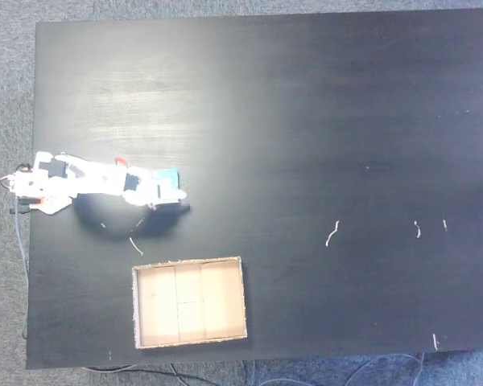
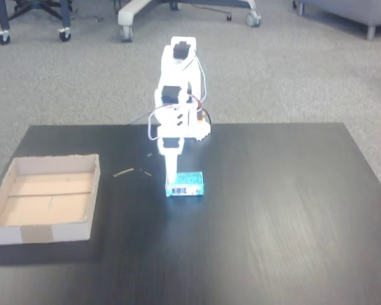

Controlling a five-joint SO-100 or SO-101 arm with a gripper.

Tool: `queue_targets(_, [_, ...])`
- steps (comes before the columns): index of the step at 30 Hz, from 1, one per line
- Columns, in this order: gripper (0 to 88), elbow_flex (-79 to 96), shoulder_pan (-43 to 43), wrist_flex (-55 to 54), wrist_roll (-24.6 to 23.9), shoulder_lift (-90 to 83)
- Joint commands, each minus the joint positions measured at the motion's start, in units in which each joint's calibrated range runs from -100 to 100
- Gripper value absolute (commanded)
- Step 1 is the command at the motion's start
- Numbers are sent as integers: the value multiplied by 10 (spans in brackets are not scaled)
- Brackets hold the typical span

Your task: Pick the green block and drop it in the box on the right.

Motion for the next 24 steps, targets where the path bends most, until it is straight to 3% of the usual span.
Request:
queue_targets(1, [435, -47, -37, 2, -5, 33])
queue_targets(5, [424, -42, -58, 13, -9, 57])
queue_targets(13, [224, 7, -53, -15, -9, 33])
queue_targets(17, [214, 28, -32, -16, -6, -67])
queue_targets(20, [220, 32, 25, -11, 6, -237])
queue_targets(24, [224, 46, 192, -59, 27, -418])
